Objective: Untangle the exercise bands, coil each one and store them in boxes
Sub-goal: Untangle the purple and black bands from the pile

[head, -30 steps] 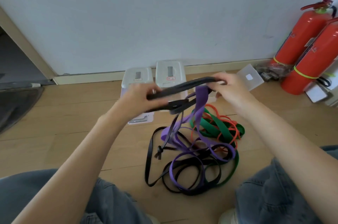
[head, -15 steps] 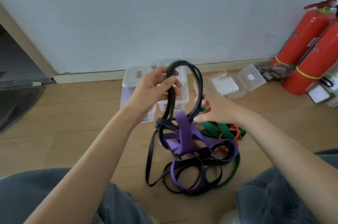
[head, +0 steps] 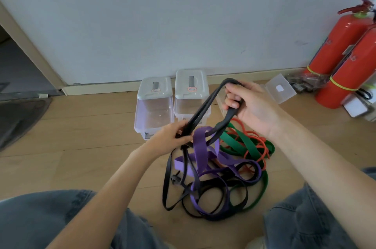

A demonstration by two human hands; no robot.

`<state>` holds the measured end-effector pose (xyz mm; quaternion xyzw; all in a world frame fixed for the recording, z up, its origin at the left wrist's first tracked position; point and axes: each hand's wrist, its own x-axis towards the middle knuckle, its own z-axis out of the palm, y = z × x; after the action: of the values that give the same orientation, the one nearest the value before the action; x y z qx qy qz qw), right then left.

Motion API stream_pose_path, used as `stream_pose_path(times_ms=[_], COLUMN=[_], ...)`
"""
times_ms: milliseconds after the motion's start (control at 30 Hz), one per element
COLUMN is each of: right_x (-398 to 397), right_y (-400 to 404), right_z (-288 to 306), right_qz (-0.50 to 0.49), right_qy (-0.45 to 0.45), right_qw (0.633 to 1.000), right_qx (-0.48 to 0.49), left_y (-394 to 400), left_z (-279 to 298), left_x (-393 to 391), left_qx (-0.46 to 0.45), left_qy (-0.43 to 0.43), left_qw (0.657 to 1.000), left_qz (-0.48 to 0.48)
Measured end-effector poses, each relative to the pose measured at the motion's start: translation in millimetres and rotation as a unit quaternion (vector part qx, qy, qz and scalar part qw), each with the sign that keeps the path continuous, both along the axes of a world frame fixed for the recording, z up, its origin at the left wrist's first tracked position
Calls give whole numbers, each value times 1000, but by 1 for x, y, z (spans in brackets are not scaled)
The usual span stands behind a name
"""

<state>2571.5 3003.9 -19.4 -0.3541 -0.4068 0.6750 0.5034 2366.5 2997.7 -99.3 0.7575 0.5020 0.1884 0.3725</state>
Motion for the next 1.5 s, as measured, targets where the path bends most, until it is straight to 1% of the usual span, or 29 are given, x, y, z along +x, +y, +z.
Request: stream_pose_path(times_ms=[33,67,100,133,167,233,267,300,367,400,433,467,500,533,600,667,733,800,867,933,967,1000,1067,1133,1200,1267,1400,1467,1500], right_x=[3,8,12,16,19,17,13,8,1,-2,-4,-7,-9,-11,-10,-3,2,4,6,11,12,12,8,6,6,4,1,5,7], right_y=[0,1,1,2,2,-2,-4,-5,-9,-10,-11,-14,-15,-16,-13,-9,-7,-6,-5,-3,-4,-5,-9,-10,-10,-11,-13,-10,-8], right_z=[-1,-3,-4,-4,-6,-10,-13,-14,-14,-15,-15,-16,-16,-17,-14,-11,-11,-12,-12,-9,-7,-5,1,6,12,15,13,10,8], right_qz=[-20,-35,-39,-31,-4,54,66,67,77,89,109,126,136,134,106,89,79,54,20,27,57,94,136,120,86,67,38,3,-18], right_qy=[-56,-162,-295,-414,-488,-547,-558,-565,-570,-574,-572,-554,-522,-486,-435,-394,-370,-376,-412,-471,-489,-487,-431,-352,-309,-310,-313,-323,-343], right_qw=[998,985,951,904,867,831,819,808,791,784,785,799,823,848,885,911,924,924,909,876,863,860,884,920,940,942,944,942,934], right_qx=[16,45,80,102,101,93,119,154,209,218,211,197,179,164,129,83,50,40,56,104,118,122,120,122,117,114,99,94,92], left_y=[2,5,7,8,7,5,3,1,-2,-2,-1,-1,0,0,0,0,0,0,2,4,4,4,2,-1,-2,-4,-5,-4,-3], left_z=[0,3,7,13,19,30,35,38,45,48,50,52,53,54,53,49,44,40,40,44,48,53,61,70,77,80,76,74,74], left_x=[-4,-8,-11,-13,-13,-6,0,5,15,17,18,18,19,19,17,13,8,5,4,0,-1,-2,0,5,9,11,10,6,2], left_qx=[4,15,30,44,52,65,75,84,93,97,101,105,109,112,102,75,50,64,84,74,62,50,36,36,34,28,26,14,2], left_qy=[1,-9,-27,-45,-55,-31,-5,13,13,5,-5,-17,-32,-49,-83,-86,-77,-48,-43,-100,-142,-182,-233,-266,-281,-281,-268,-298,-330], left_qw=[1000,999,997,994,994,997,997,996,995,995,994,994,993,992,991,993,996,997,996,991,986,979,969,962,958,959,962,951,938], left_qz=[20,47,72,85,83,38,9,-14,-33,-34,-31,-28,-21,-11,12,22,17,5,8,40,59,71,70,54,38,33,55,87,108])
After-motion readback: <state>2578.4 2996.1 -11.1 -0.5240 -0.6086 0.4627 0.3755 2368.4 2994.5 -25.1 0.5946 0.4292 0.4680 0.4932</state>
